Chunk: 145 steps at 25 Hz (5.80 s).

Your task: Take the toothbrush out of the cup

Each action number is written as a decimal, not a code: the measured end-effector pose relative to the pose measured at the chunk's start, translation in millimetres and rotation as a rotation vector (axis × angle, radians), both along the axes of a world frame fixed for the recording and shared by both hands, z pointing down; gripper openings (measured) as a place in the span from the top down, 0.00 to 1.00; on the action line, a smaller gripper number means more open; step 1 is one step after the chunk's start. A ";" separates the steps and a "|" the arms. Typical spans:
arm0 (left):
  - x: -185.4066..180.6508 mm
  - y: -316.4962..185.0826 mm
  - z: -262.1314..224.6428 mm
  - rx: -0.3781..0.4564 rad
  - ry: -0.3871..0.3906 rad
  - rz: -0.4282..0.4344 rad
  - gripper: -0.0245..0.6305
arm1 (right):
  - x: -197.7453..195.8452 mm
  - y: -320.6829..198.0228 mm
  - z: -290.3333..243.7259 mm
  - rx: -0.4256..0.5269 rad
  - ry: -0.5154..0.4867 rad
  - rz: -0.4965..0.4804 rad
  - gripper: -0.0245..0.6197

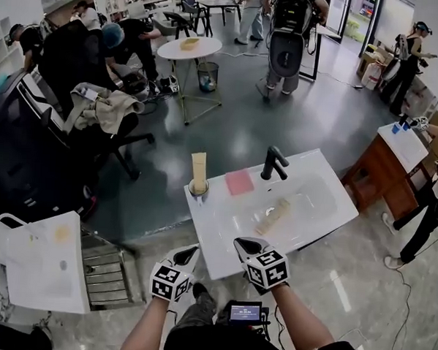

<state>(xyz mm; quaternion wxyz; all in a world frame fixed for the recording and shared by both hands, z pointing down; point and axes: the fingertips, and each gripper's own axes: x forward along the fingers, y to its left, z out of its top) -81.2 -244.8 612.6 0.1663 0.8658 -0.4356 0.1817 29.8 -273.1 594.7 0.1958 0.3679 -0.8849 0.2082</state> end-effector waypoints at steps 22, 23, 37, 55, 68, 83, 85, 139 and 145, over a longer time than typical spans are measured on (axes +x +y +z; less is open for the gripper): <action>-11.3 -117.0 2.4 -0.007 0.078 0.136 0.95 | -23.4 -86.6 7.5 -0.043 0.076 0.110 0.95; -11.1 -118.4 3.1 -0.008 0.082 0.134 0.95 | -24.4 -88.8 8.2 -0.044 0.079 0.104 0.95; -16.0 -144.4 -8.1 -0.005 0.101 0.004 0.95 | -43.5 -130.1 0.7 -0.036 0.060 -0.061 0.95; -20.3 -158.0 -22.3 0.025 0.116 -0.013 0.95 | -43.6 -149.1 -3.5 -0.033 0.018 -0.096 0.95; -28.6 -243.5 -46.2 0.096 0.043 -0.027 0.65 | -38.0 -171.9 -1.7 -0.032 0.039 -0.096 0.95; -14.6 -275.1 5.5 0.010 -0.037 -0.024 0.66 | -27.8 -198.1 11.8 -0.065 0.046 -0.072 0.95; -15.0 -275.8 5.3 0.015 -0.036 -0.027 0.69 | -26.4 -198.6 12.6 -0.067 0.048 -0.072 0.95; -30.3 -130.4 -44.2 0.133 0.064 -0.192 0.89 | -14.4 -142.4 -17.3 0.001 -0.037 -0.117 0.95; -14.7 -110.7 -31.0 0.107 0.072 -0.208 0.89 | 4.6 -128.4 6.0 -0.037 -0.045 -0.104 0.95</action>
